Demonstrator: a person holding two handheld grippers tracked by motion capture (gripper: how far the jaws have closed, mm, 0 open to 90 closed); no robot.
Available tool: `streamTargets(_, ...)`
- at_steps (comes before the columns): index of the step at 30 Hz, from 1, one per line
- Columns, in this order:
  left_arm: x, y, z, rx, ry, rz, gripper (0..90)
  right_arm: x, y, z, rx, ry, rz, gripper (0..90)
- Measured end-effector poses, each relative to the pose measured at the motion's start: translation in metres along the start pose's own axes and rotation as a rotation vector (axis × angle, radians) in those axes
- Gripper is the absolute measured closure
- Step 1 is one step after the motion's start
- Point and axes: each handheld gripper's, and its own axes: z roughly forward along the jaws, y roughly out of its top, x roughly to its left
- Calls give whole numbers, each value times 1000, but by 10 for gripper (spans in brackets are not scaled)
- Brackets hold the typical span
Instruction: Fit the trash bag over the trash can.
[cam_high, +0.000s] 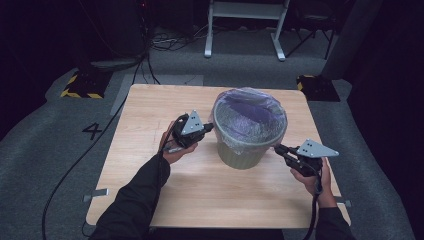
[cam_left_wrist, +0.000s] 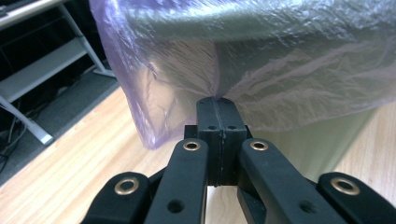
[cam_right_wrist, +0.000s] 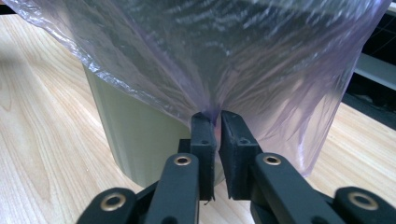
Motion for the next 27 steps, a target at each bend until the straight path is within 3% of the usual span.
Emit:
streamTargets(10, -4, -19, 5, 56, -34, -4, 900, -4, -11, 6, 48, 22, 28, 900)
streamTargets(13, -4, -22, 4, 44, -34, -6, 900, -4, -13, 8, 56, 22, 32, 900)
streamTargets(15, -4, -23, 0, 3, -22, -24, 881, -4, -13, 6, 47, 14, 34, 847)
streamTargets(16, -4, -23, -1, -1, -11, -43, 693, -4, -12, 5, 43, 13, 31, 816)
streamTargets(21, -3, -20, -10, -55, 29, -84, 275, 0, -10, -2, 21, -6, 13, 674)
streamTargets(24, 0, -15, -14, -79, 23, -84, 168, -1, -7, -5, 2, -2, 29, 491)
streamTargets(27, 0, -8, -14, -89, 15, -47, 149, 0, -3, -7, -21, 2, 32, 388)
